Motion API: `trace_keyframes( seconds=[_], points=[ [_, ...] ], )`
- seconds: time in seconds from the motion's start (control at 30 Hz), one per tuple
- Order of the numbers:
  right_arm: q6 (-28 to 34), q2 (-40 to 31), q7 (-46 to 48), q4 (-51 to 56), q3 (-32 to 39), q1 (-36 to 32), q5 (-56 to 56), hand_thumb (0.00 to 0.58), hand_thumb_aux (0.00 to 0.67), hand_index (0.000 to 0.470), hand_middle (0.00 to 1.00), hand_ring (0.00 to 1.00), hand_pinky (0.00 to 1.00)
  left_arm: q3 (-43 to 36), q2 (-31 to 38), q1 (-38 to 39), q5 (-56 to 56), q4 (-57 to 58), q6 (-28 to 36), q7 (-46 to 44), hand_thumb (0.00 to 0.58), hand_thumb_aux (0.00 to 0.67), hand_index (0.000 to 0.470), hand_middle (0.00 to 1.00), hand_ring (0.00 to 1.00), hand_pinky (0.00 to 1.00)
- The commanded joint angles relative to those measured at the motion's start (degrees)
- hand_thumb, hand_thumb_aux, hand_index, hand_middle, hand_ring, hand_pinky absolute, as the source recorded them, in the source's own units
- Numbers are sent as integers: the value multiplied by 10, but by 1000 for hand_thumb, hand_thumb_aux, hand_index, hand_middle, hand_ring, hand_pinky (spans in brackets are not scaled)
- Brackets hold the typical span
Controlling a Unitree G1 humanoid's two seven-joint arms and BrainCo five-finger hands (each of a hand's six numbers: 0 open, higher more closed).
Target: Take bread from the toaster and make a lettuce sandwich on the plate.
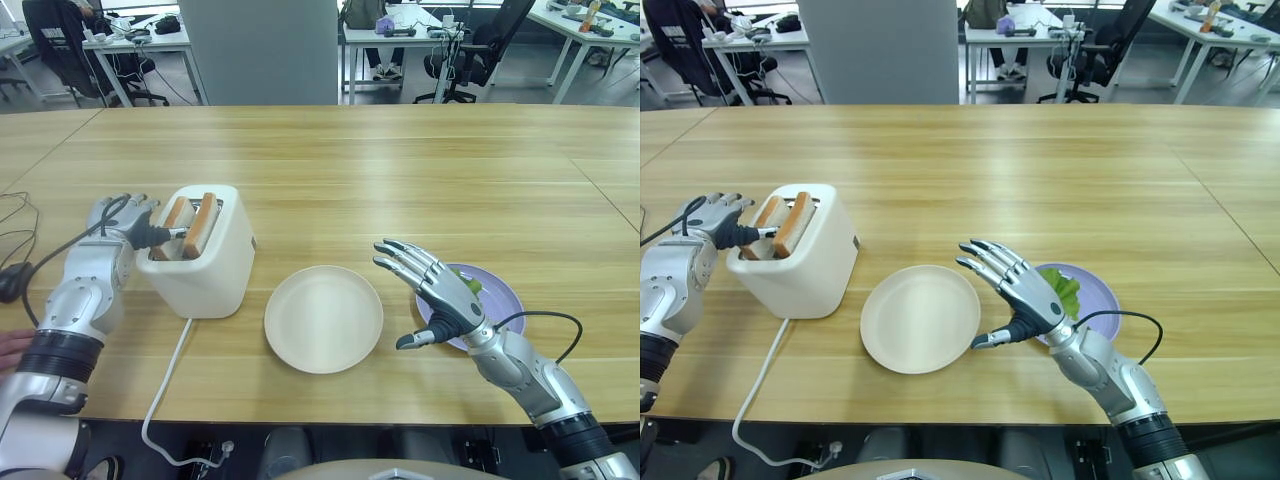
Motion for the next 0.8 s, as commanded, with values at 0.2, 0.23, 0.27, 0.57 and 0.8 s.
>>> trace_keyframes(
  seconds=[0.2, 0.23, 0.27, 0.57, 0.8],
  points=[
    [1, -3, 6, 0, -1, 0, 4, 0, 0, 0, 0, 0, 0, 70, -100, 44, -113, -48, 12, 55, 573, 596, 409, 306, 306, 306],
    [0, -4, 6, 1, -2, 1, 4, 0, 0, 0, 0, 0, 0, 78, -108, 47, -122, -55, 15, 57, 580, 654, 449, 361, 361, 361],
    [0, -5, 6, 0, -3, 1, 4, 0, 0, 0, 0, 0, 0, 82, -112, 49, -125, -59, 17, 61, 580, 670, 460, 392, 392, 392],
    [3, -11, 1, -4, -8, 5, -9, 0, 0, 0, 0, 0, 0, 134, -122, 67, -148, -100, 26, 116, 580, 670, 460, 914, 914, 914],
    [51, -49, -19, -22, -52, 11, -64, 0, 0, 0, 0, 0, 0, 196, -113, 63, -171, -166, 5, 179, 580, 670, 460, 1000, 1000, 1000]
  ],
)
